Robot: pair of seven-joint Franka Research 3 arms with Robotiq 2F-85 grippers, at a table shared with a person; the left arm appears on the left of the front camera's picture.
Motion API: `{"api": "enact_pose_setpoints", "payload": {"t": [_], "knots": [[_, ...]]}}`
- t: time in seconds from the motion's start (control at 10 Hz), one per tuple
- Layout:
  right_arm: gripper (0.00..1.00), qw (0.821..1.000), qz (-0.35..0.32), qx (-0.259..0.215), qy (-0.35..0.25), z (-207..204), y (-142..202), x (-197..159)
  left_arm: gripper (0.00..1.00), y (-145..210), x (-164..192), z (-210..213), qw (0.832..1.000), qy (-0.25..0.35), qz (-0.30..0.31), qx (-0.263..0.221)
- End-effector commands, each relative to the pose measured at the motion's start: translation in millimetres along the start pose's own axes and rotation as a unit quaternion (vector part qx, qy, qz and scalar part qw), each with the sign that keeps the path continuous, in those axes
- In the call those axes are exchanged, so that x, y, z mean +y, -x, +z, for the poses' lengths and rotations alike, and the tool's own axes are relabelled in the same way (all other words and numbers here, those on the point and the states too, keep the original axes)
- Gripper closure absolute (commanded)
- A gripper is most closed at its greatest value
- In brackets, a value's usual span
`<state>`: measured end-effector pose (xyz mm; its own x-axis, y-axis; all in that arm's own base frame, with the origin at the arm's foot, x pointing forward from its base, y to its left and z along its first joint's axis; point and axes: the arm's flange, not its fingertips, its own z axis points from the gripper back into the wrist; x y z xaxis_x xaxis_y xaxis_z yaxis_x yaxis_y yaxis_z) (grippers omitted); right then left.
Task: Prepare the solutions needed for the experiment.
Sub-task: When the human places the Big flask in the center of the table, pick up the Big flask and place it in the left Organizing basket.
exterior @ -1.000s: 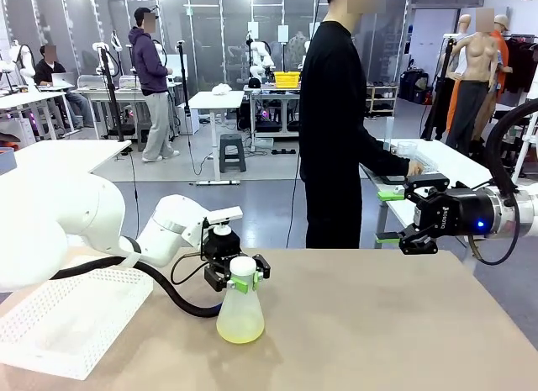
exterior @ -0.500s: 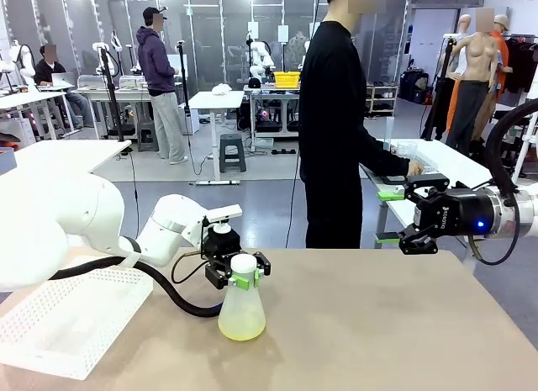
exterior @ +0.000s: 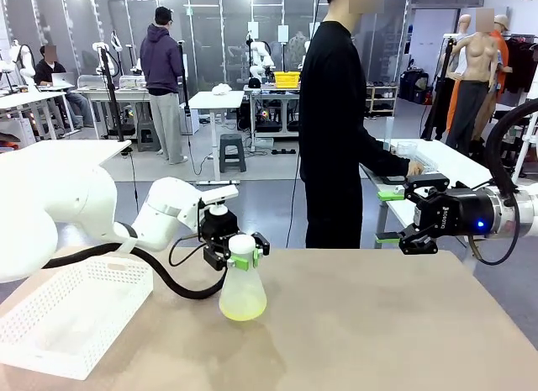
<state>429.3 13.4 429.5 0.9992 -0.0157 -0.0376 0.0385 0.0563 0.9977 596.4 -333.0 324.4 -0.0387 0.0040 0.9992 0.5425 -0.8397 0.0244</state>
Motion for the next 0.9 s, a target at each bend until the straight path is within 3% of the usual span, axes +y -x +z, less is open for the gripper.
{"api": "enact_pose_setpoints", "payload": {"t": [0.0, 0.3, 0.4, 0.8], "knots": [[0.17, 1.0, 0.001, 0.001, 0.0, 0.0, 1.2, 0.3, 1.0, -35.1, -12.2, 7.9, 1.0, -0.007, -0.002, -0.027], [0.17, 1.0, 0.001, 0.001, 0.0, 0.0, 1.2, 0.3, 1.0, -89.8, -40.8, 26.2, 0.998, -0.025, -0.026, -0.042], [0.17, 1.0, 0.001, 0.001, 0.0, 0.0, 1.2, 0.3, 1.0, -113.2, -55.3, 34.5, 0.998, -0.042, -0.031, -0.025], [0.17, 1.0, 0.001, 0.001, 0.0, 0.0, 1.2, 0.3, 1.0, -166.8, -135.1, 94.5, 0.986, -0.152, -0.069, 0.011]]}}
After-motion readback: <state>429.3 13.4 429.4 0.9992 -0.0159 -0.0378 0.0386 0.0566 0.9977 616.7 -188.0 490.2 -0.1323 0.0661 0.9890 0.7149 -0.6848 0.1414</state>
